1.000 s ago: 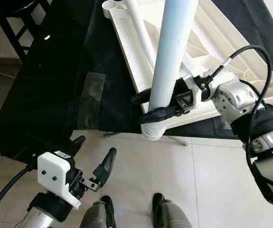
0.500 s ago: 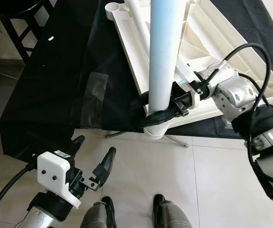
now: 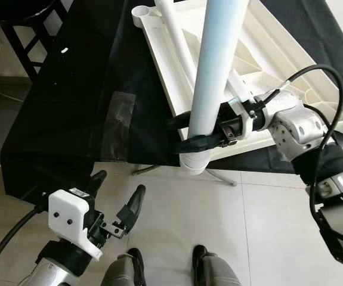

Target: Building children table

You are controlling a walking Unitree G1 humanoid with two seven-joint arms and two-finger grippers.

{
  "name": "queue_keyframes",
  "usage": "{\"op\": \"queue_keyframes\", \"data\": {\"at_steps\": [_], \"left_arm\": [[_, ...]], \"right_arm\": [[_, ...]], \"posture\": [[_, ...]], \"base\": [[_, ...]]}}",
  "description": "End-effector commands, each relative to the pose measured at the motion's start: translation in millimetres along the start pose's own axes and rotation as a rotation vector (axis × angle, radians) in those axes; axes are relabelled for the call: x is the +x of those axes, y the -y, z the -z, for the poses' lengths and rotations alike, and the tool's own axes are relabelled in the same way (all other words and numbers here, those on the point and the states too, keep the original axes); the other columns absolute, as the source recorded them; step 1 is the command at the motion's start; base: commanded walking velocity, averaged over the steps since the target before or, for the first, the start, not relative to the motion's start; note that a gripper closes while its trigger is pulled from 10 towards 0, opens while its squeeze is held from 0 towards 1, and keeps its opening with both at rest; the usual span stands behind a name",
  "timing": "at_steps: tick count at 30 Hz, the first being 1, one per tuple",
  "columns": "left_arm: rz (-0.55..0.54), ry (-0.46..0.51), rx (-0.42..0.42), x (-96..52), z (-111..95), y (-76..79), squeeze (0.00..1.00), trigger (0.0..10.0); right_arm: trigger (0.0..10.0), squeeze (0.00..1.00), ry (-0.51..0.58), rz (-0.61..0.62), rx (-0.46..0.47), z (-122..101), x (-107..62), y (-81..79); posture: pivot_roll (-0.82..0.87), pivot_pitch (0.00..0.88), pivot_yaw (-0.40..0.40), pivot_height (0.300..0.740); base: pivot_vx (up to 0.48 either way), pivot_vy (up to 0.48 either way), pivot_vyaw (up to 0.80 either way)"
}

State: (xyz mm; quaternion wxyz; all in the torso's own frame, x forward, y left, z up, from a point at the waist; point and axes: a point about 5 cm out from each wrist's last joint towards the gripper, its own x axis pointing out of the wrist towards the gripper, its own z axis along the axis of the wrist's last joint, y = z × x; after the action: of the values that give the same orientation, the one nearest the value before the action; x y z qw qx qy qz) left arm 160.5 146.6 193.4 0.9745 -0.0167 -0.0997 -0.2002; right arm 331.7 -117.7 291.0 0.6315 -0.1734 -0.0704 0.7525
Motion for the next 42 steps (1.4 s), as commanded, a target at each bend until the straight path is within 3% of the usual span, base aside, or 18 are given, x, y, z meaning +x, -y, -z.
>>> {"op": "queue_keyframes", "data": {"at_steps": [1,9,10,11,12,13,14,16,17,18,19,22,29,33,42], "left_arm": [[-0.003,-0.005,-0.013,-1.6,2.7,0.4,0.00,10.0],[-0.003,-0.004,-0.013,-0.2,4.3,-0.4,0.00,10.0],[-0.002,-0.004,-0.013,0.1,5.1,-0.8,0.00,10.0],[-0.002,-0.004,-0.013,0.1,5.1,-0.8,0.00,10.0],[0.000,-0.004,-0.013,0.3,5.6,-1.0,0.00,10.0],[-0.002,-0.003,-0.012,0.2,6.3,-1.0,0.00,10.0],[-0.002,-0.003,-0.012,0.2,6.3,-1.0,0.00,10.0],[-0.008,-0.002,-0.010,0.3,7.1,-1.3,0.00,10.0],[-0.008,-0.002,-0.010,0.3,7.1,-1.3,0.00,10.0],[-0.010,-0.001,-0.010,0.3,7.4,-1.6,0.00,10.0],[-0.010,-0.001,-0.012,0.9,8.0,-2.1,0.00,10.0],[-0.002,0.001,-0.012,3.0,9.4,-2.9,0.00,10.0],[-0.004,0.003,-0.005,5.3,11.0,-4.8,0.00,10.0],[-0.007,0.005,-0.002,6.2,11.7,-6.3,0.00,10.0],[-0.013,0.012,0.002,8.7,13.1,-8.4,0.00,10.0]], "right_arm": [[10.0,0.00,-0.092,0.025,0.102,26.5,0.2,-8.7],[10.0,0.00,-0.179,0.125,0.112,33.6,1.0,-15.9],[10.0,0.00,-0.237,0.228,0.167,41.4,4.0,-16.1],[10.0,0.00,-0.237,0.228,0.167,41.4,4.0,-16.1],[10.0,0.00,-0.288,0.324,0.220,48.2,5.6,-16.1],[10.0,0.00,-0.290,0.573,0.303,58.5,8.1,-15.0],[10.0,0.00,-0.290,0.573,0.303,58.5,8.1,-15.0],[10.0,0.00,-0.251,1.001,0.440,74.0,6.9,-25.7],[10.0,0.00,-0.251,1.001,0.440,74.0,6.9,-25.7],[10.0,0.00,-0.234,1.140,0.497,79.9,8.4,-38.5],[10.0,0.00,-0.208,1.197,0.517,82.3,15.4,-49.3],[10.0,0.00,-0.146,1.244,0.517,83.3,34.5,-61.2],[10.0,0.00,-0.158,1.265,0.557,84.6,53.5,-63.7],[10.0,0.00,-0.166,1.252,0.530,77.0,59.6,-59.1],[10.0,0.00,-0.216,1.149,0.255,60.8,51.8,-36.1]], "posture": [[0.00,0.381,0.010,0.740],[-0.01,0.371,0.010,0.740],[-0.01,0.365,0.001,0.740],[-0.01,0.365,0.001,0.740],[-0.01,0.365,0.001,0.740],[-0.02,0.354,-0.012,0.740],[-0.02,0.354,-0.012,0.740],[-0.02,0.350,-0.007,0.740],[-0.02,0.350,-0.007,0.740],[-0.02,0.350,-0.007,0.740],[-0.02,0.342,-0.001,0.740],[-0.02,0.333,0.002,0.740],[-0.01,0.323,0.012,0.740],[-0.01,0.316,0.015,0.740],[-0.02,0.302,0.017,0.740]], "base": [[0.000,0.000,0.00],[0.000,0.000,0.00],[0.000,0.000,0.00],[0.000,0.000,0.00],[0.000,0.000,0.00],[0.000,0.000,0.00],[0.000,0.000,0.00],[0.000,0.000,0.00],[0.000,0.000,0.00],[0.000,0.000,0.00],[0.000,0.000,0.00],[0.000,0.000,0.00],[0.000,0.000,0.00],[0.000,0.000,0.00],[0.000,0.000,0.00]]}}
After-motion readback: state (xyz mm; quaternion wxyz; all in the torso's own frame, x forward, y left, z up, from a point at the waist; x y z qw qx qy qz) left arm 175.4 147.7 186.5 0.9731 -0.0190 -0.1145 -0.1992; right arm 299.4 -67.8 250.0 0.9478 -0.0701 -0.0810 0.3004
